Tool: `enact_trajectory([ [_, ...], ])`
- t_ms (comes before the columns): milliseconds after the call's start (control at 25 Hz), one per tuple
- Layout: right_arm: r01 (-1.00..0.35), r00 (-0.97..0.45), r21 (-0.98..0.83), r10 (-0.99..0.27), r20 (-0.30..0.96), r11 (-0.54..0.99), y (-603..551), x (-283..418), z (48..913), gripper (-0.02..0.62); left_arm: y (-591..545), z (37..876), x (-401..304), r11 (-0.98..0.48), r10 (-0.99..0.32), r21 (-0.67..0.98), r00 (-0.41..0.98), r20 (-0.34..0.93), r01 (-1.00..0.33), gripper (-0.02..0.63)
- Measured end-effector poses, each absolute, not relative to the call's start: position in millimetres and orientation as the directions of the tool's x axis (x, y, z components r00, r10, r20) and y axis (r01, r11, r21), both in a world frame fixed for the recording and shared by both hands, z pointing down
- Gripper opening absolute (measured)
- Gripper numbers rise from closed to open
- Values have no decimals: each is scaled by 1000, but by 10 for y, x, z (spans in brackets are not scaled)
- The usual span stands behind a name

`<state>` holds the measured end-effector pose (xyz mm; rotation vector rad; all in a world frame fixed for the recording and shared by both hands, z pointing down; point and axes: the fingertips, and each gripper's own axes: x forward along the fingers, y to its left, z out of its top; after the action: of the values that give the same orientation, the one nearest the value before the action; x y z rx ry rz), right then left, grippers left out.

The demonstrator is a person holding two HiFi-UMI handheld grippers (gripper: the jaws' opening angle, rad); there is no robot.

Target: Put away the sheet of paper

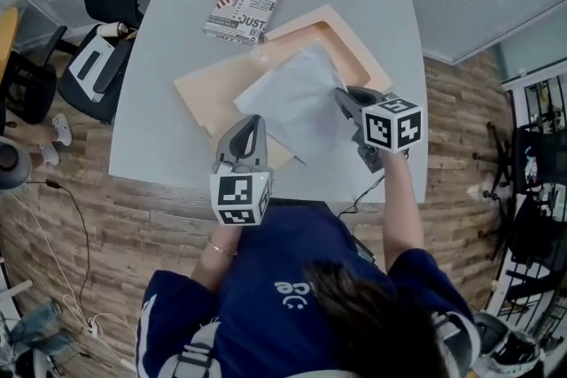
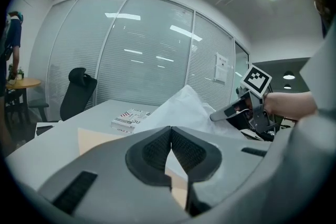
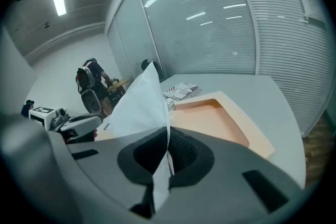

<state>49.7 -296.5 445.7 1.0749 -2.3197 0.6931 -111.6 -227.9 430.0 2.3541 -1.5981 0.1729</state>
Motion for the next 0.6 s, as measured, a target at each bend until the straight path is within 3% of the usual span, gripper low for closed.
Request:
enact_trajectory([
  [600,-850,-477,-304,-385,790,430,-3707,630,4940,8,-2524,4304,-1081,-323,-886,196,368,281,-926,5],
])
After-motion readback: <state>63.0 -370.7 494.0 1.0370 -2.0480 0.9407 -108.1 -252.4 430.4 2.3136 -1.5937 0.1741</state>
